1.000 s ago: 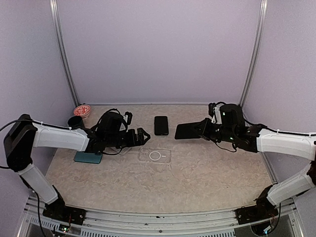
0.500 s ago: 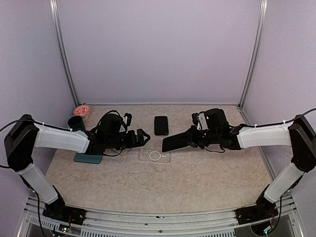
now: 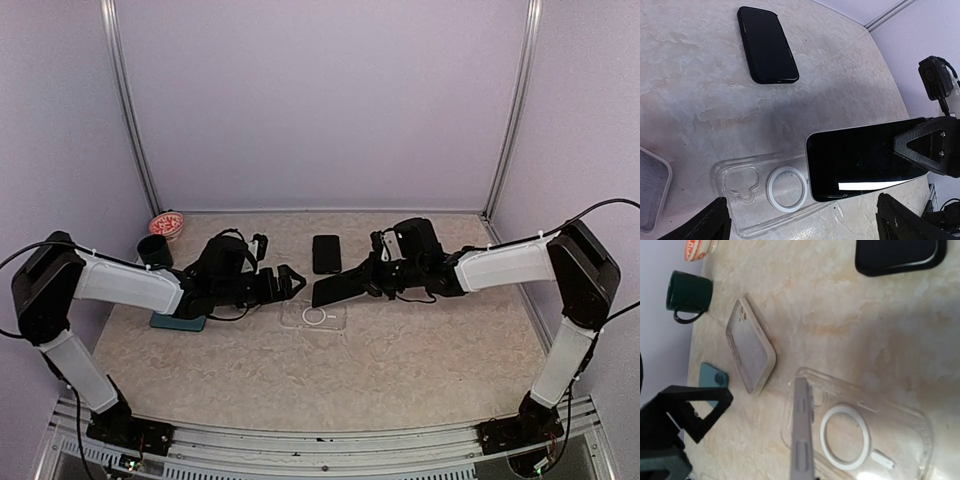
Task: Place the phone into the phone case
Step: Install the phone on the phone case.
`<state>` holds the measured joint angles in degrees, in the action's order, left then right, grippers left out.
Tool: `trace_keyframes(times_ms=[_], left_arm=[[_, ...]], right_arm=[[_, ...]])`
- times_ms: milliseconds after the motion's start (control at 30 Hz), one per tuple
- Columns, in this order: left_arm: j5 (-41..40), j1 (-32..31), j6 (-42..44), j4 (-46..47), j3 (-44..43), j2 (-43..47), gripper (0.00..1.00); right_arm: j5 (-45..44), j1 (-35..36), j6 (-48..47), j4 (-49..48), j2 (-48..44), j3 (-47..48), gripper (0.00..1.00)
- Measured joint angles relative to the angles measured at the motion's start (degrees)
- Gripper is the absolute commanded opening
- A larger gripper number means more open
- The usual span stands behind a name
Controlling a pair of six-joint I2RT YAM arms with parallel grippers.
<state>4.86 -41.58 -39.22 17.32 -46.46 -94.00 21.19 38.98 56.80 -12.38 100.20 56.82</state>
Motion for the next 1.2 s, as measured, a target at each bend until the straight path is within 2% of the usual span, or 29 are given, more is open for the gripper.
trace_keyframes(times_ms=[500, 1200], left_arm=[[1.9, 0.0, -1.6, 3.0, 1.9, -3.2, 0.99], [3.7, 0.0, -3.0, 6.3, 2.8, -6.7, 0.99]], right_arm=[[3.7, 1.0, 3.3, -3.6, 6.3, 2.2, 0.0], [5.3, 1.4, 5.9, -6.5, 10.2, 3.7, 0.0]])
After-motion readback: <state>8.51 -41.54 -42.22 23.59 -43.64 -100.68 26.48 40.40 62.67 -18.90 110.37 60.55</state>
